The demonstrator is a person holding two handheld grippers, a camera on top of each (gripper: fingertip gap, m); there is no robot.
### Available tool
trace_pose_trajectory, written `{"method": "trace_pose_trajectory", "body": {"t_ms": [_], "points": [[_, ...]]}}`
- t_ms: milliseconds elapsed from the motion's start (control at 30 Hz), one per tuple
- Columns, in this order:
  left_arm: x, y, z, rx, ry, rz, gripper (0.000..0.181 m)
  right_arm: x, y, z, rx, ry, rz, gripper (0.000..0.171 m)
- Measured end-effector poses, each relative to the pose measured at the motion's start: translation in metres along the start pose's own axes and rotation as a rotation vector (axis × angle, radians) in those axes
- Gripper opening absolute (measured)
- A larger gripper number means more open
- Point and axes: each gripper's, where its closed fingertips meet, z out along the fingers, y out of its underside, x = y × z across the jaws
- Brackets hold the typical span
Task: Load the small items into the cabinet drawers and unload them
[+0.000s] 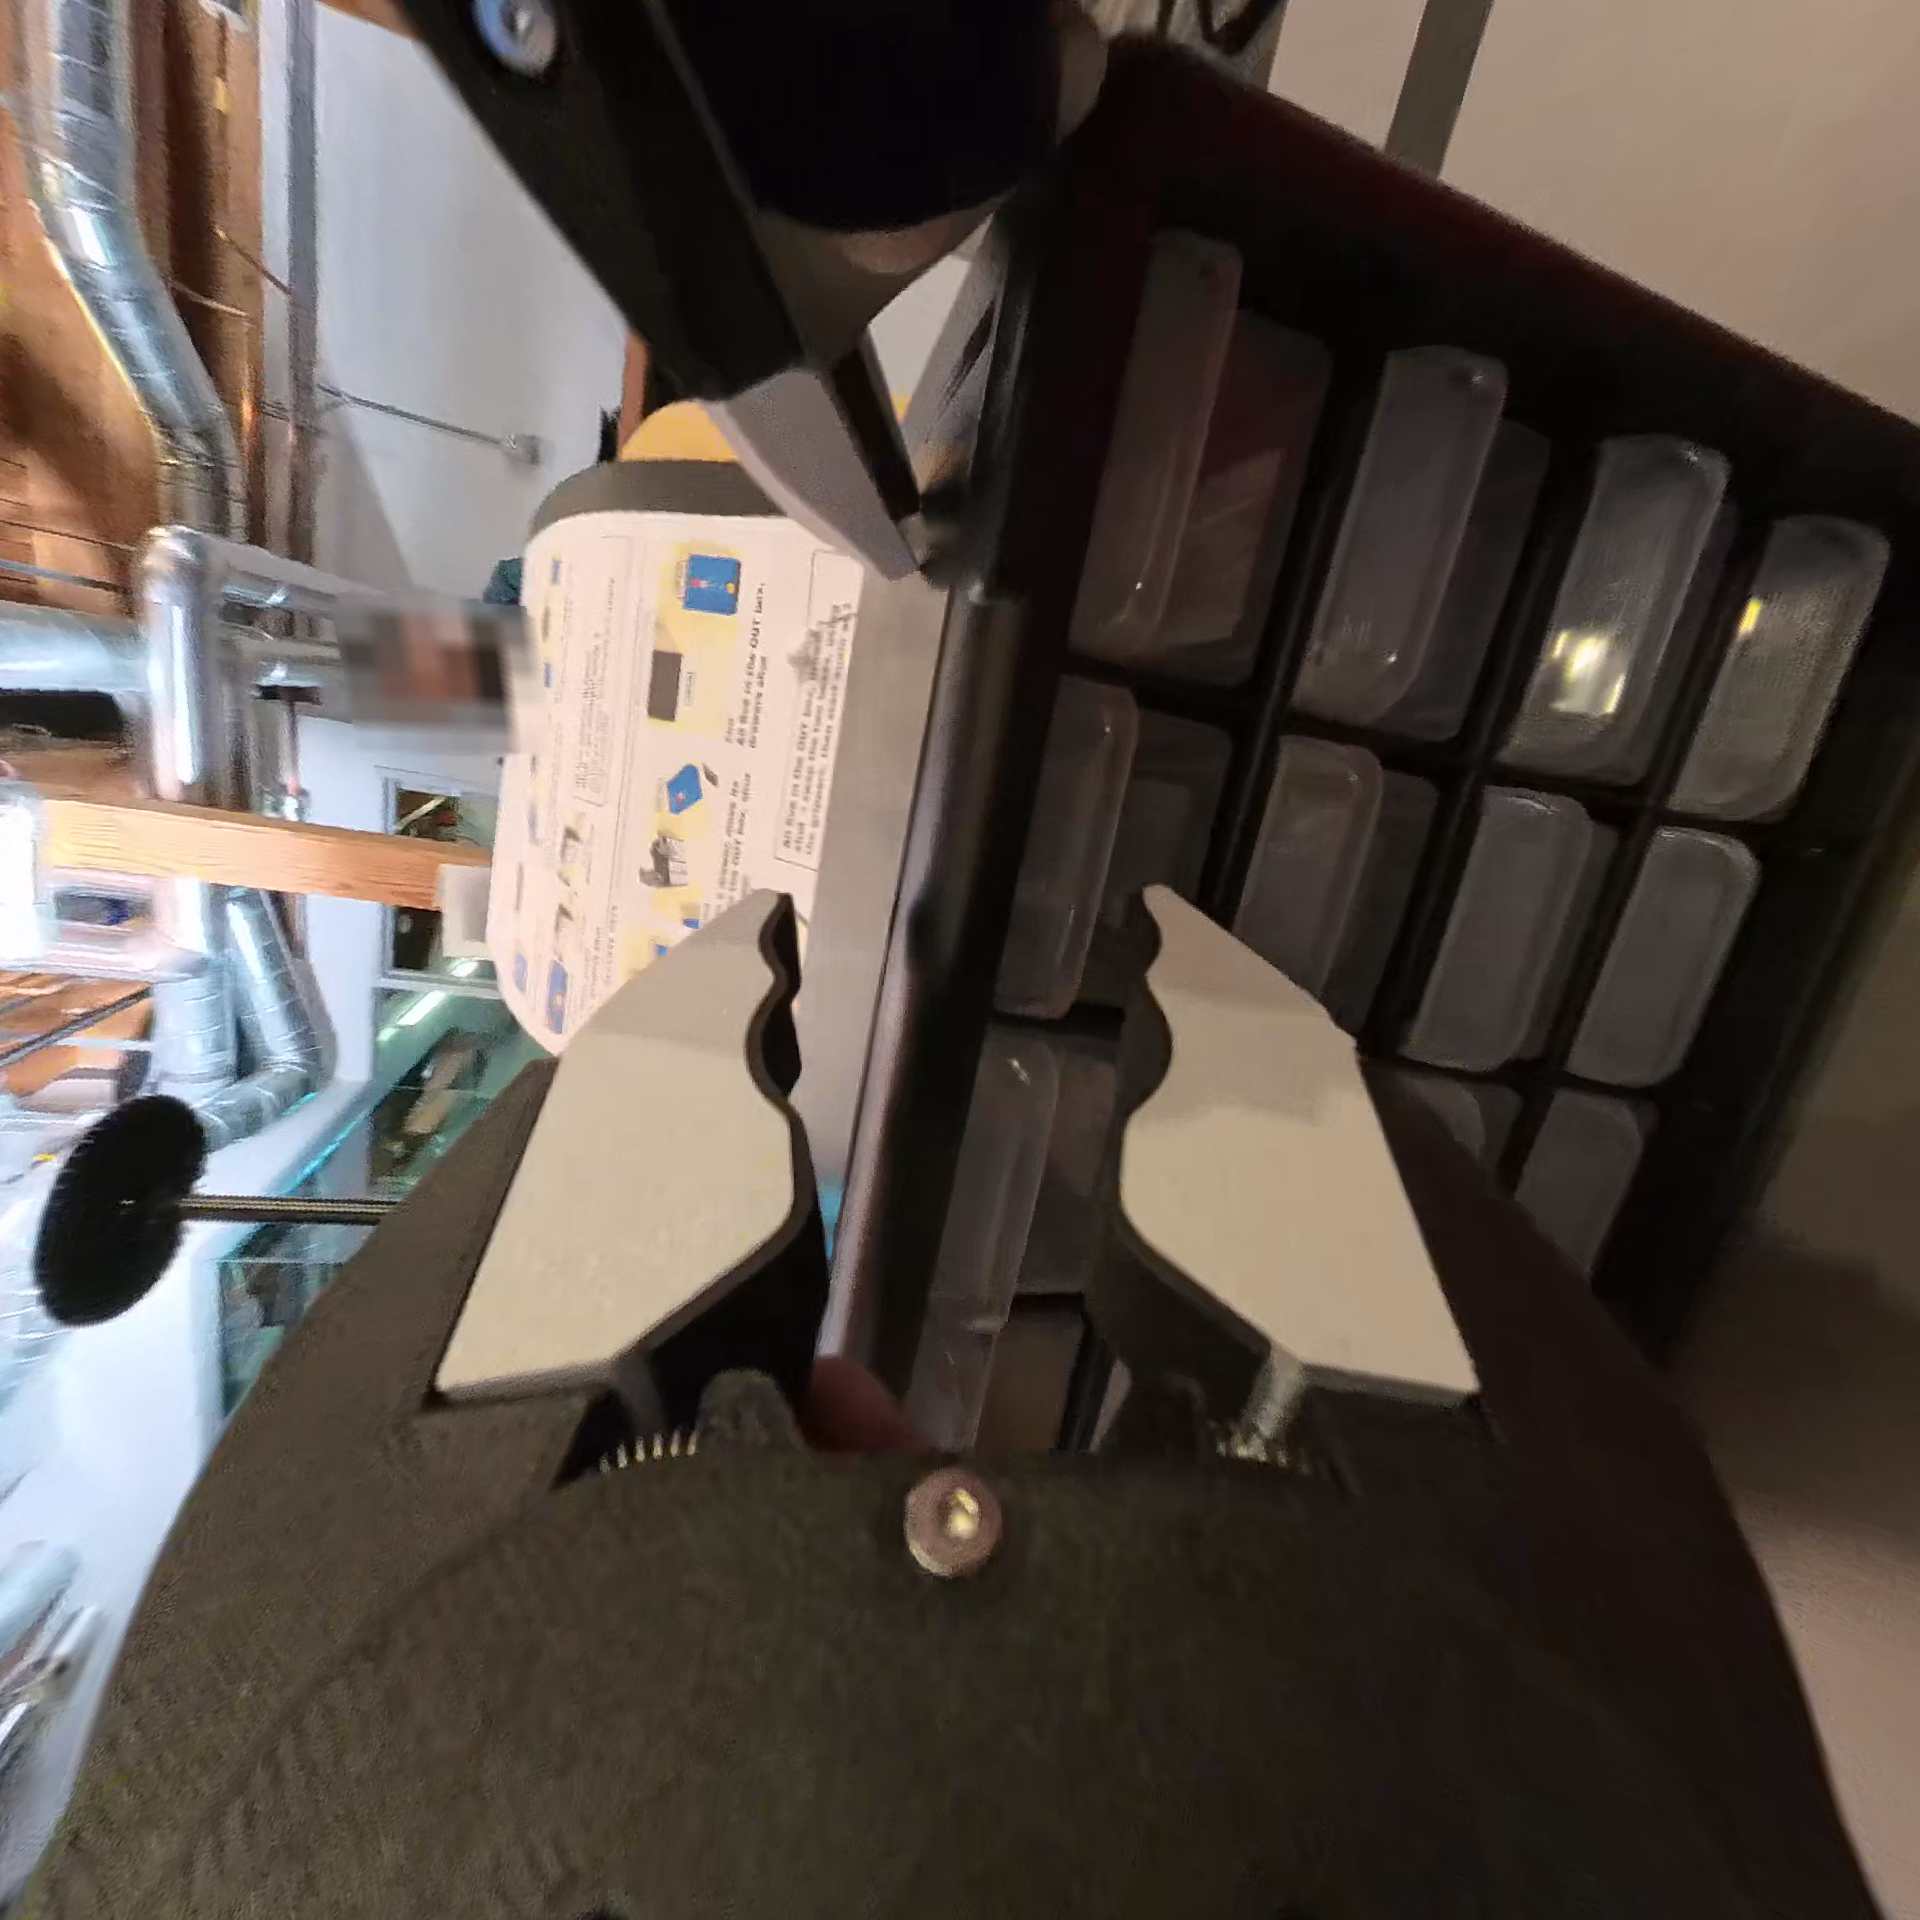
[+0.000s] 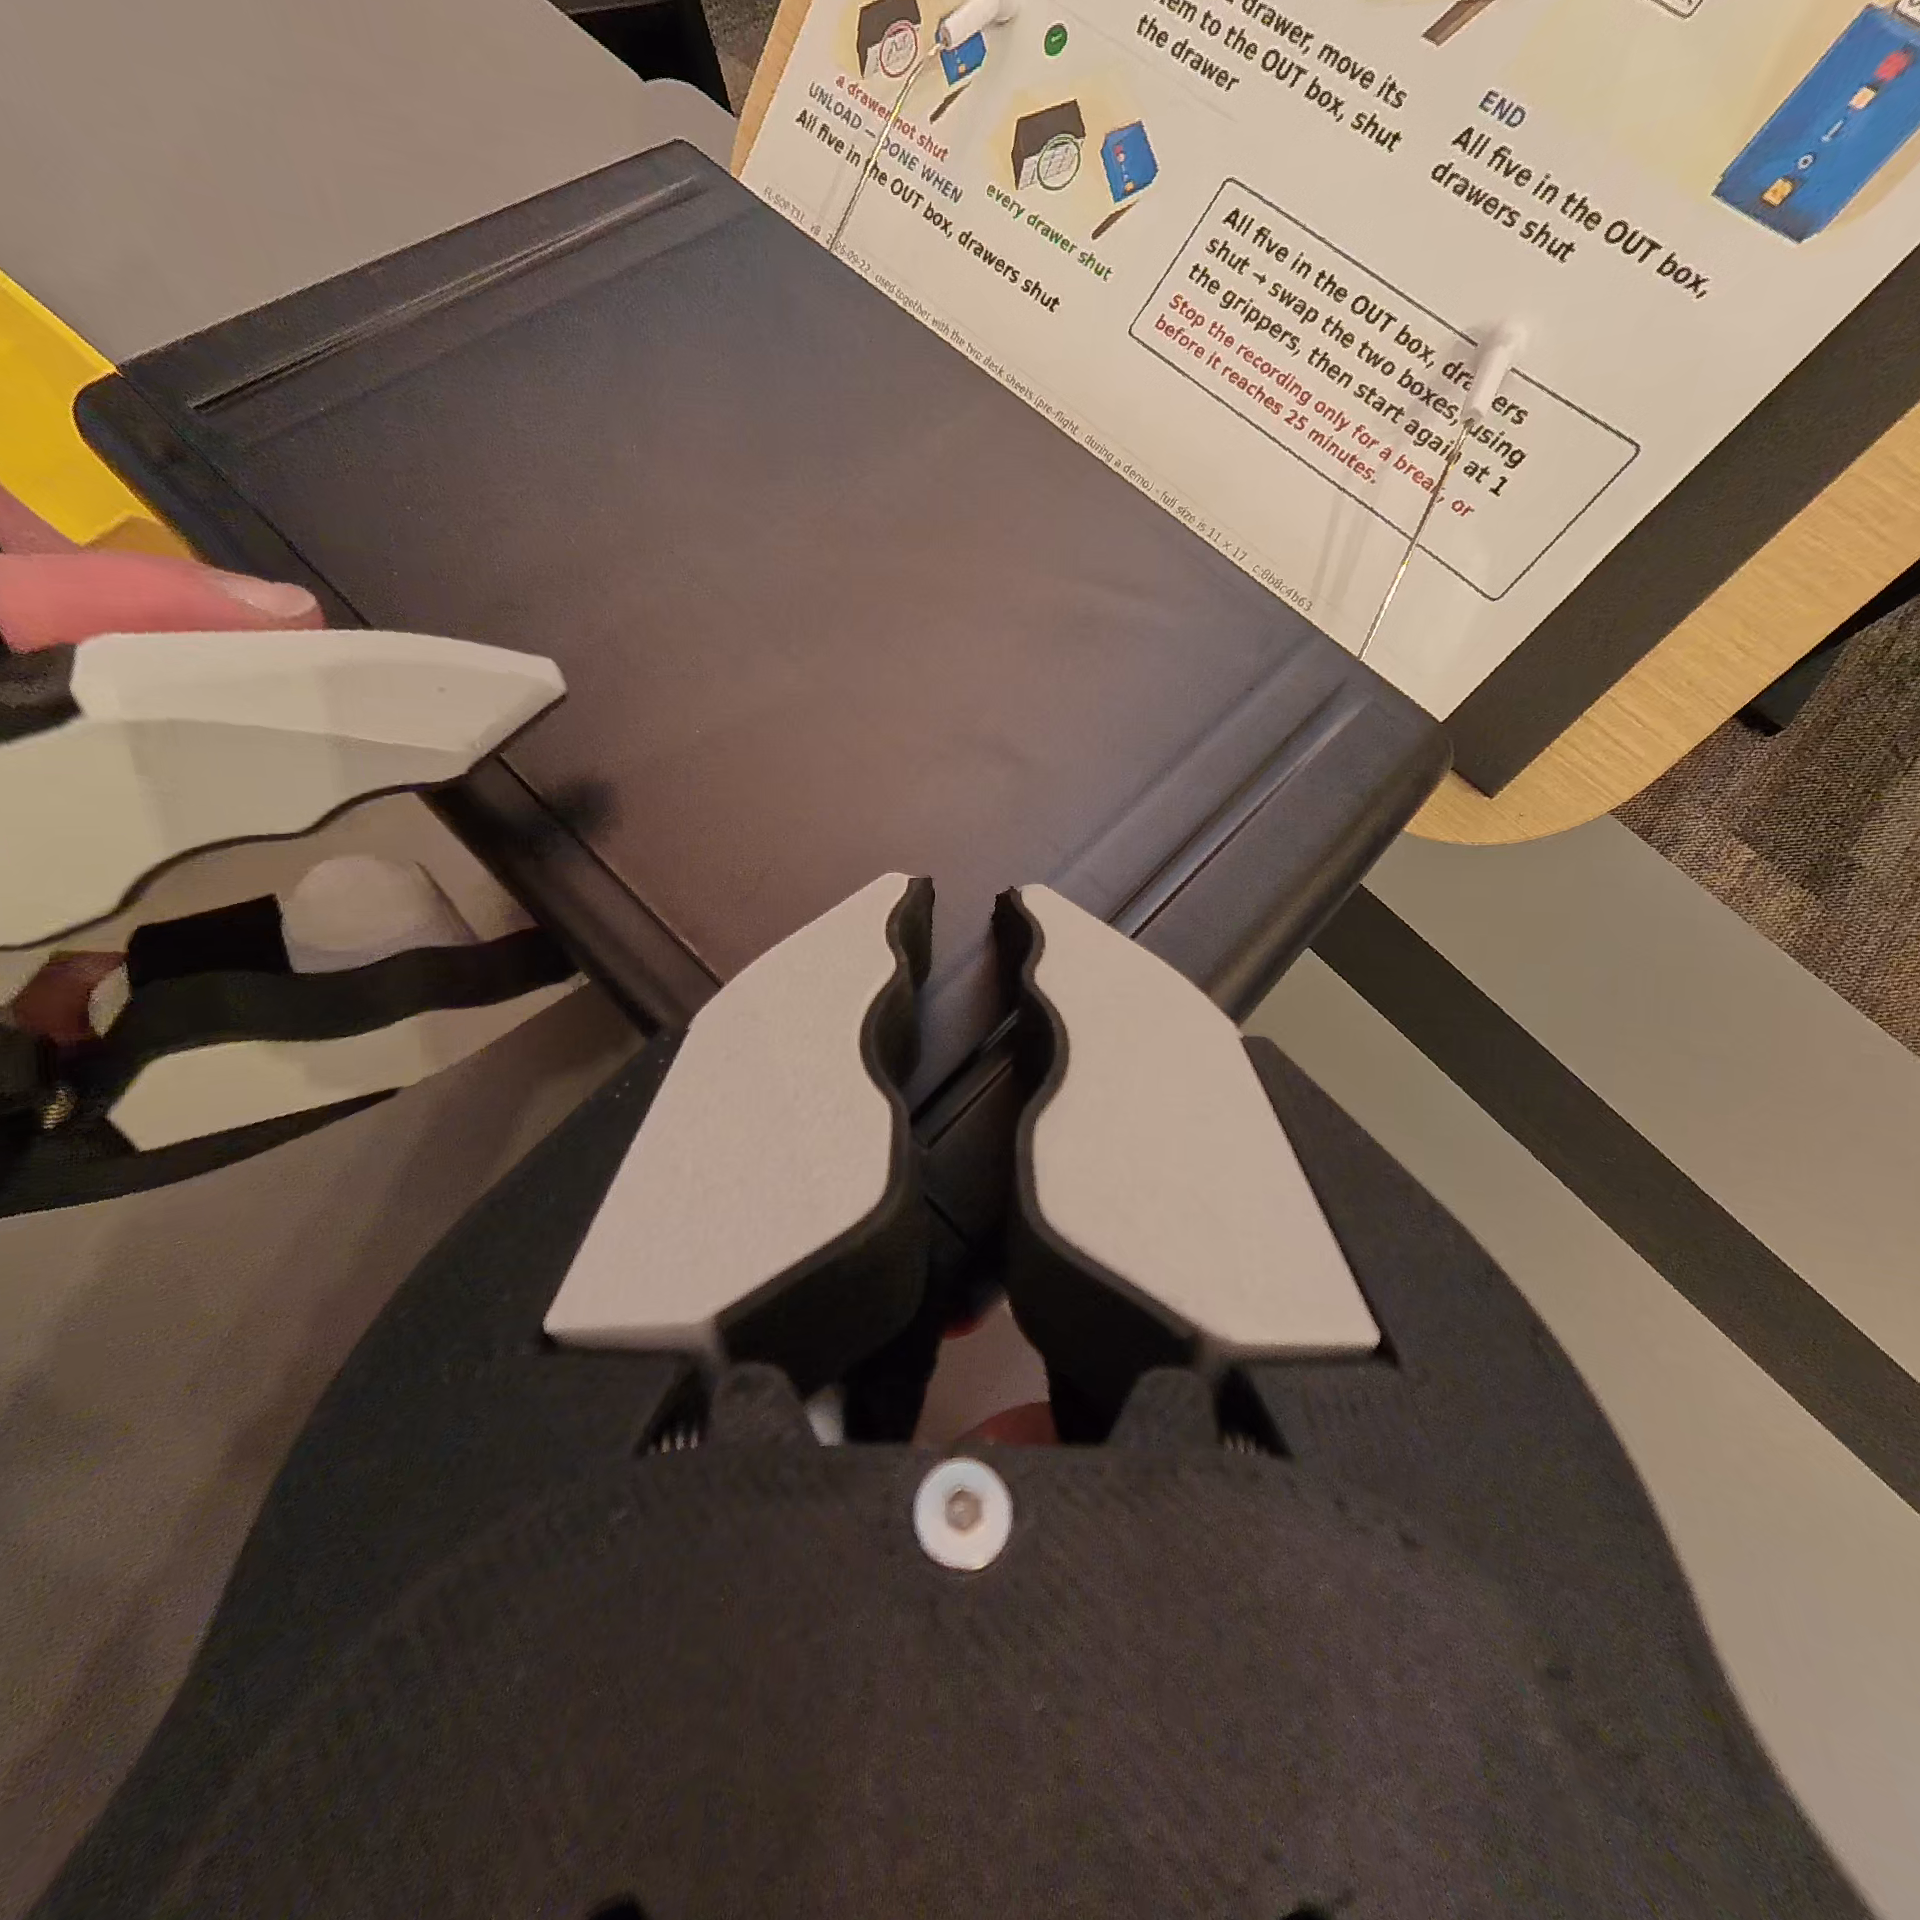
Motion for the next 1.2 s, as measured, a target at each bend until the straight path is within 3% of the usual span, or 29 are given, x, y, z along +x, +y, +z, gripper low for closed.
{"method": "trace_pose_trajectory", "body": {"t_ms": [600,1200], "points": [[0.022,-0.021,-0.038,0.106,-0.025,0.046,0.015,0.0,0.0,0.0,0.002,-0.008,0.0,0.013],[0.04,-0.045,-0.102,0.198,0.005,0.027,0.015,0.0,0.0,0.0,0.002,-0.008,0.001,0.013]]}}
